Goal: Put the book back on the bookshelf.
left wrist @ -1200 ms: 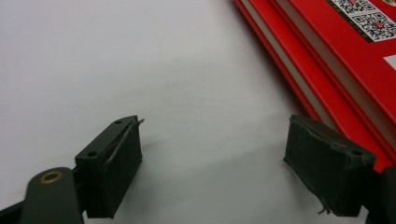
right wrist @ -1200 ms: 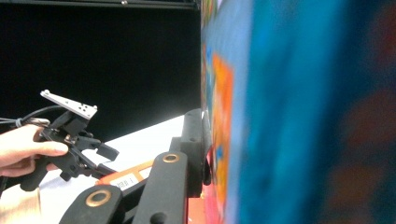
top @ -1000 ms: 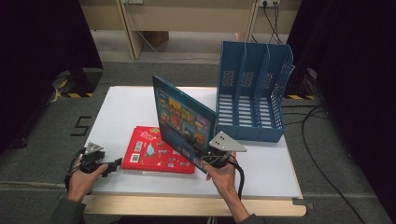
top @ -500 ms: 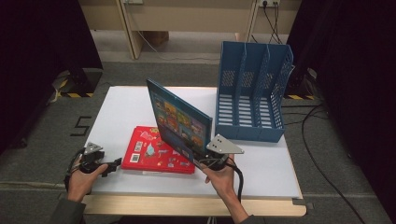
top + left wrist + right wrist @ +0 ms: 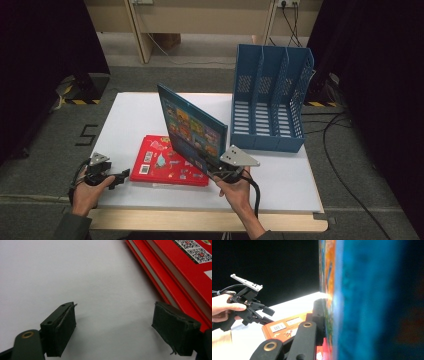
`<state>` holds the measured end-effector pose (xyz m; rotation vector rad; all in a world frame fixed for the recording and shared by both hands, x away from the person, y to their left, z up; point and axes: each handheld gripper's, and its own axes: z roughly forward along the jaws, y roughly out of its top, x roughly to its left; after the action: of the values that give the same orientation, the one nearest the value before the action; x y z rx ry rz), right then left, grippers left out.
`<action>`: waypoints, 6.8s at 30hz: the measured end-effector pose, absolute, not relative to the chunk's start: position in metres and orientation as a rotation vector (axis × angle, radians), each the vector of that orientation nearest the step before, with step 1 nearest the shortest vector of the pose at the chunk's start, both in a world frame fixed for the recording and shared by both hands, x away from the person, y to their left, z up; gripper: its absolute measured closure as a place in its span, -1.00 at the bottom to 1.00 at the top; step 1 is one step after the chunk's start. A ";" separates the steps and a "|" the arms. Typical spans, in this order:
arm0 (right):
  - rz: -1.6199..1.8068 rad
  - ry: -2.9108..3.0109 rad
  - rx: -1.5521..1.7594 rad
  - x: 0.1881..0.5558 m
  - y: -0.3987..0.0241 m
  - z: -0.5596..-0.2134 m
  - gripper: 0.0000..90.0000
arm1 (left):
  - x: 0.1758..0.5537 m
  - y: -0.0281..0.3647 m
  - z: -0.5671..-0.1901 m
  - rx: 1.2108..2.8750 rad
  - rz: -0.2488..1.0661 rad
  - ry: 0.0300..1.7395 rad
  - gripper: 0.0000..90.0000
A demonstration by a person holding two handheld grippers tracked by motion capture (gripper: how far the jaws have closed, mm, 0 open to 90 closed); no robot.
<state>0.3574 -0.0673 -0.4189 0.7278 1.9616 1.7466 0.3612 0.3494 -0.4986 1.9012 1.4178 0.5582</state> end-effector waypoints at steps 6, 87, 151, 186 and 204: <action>1.743 1.959 0.733 0.363 -0.069 -0.413 0.82 | 0.361 0.350 -0.499 1.903 0.557 1.416 -0.60; 1.478 1.339 1.173 0.474 -0.170 -0.332 0.83 | 0.362 0.349 -0.501 1.913 0.557 1.419 -0.62; 1.448 1.603 1.269 0.488 -0.125 -0.386 0.31 | 0.362 0.346 -0.501 1.927 0.556 1.418 -0.63; 1.372 1.723 1.250 0.505 -0.116 -0.403 0.39 | 0.362 0.346 -0.501 1.933 0.560 1.413 -0.65; 1.435 1.757 1.199 0.455 -0.130 -0.391 -0.12 | 0.362 0.351 -0.499 1.889 0.560 1.438 -0.61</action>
<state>0.4549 -0.1301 -0.3908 1.1988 1.7575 1.4352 0.3622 0.3514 -0.4992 1.8890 1.4378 0.5605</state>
